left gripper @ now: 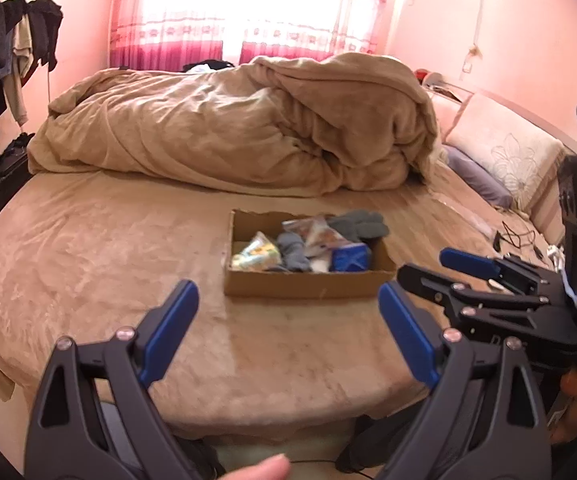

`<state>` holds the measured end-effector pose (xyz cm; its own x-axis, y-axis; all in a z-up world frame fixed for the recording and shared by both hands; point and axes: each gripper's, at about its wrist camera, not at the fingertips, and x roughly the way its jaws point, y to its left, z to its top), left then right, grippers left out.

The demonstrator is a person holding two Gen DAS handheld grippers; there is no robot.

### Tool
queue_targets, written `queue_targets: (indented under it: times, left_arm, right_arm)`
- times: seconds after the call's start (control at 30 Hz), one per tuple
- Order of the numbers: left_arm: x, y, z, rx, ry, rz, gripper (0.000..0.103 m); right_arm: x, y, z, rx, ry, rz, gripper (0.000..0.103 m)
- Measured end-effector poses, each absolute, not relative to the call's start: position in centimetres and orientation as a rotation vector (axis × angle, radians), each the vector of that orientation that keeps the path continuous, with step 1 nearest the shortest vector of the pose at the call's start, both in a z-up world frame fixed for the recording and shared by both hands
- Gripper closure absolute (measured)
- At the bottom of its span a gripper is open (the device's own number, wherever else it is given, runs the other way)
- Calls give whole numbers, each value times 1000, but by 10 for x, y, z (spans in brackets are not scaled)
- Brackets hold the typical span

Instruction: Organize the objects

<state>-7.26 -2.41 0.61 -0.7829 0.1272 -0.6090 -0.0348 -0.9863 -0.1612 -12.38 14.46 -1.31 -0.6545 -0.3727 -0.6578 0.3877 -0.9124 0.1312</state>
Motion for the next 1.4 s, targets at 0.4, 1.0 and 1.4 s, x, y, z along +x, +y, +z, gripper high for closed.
queue_targets:
  times: [0.4, 1.0, 1.4]
  left_arm:
    - [-49, 3, 10, -978, -177, 2864, 10]
    - [-57, -2, 1, -1036, -187, 2874, 10]
    - [-64, -10, -6, -1061, -201, 2872, 10]
  right_arm:
    - [-86, 178, -20, 1015, 3, -2566, 32]
    - [-88, 189, -22, 1025, -30, -2586, 32]
    - [-94, 188, -22, 1026, -27, -2591, 32]
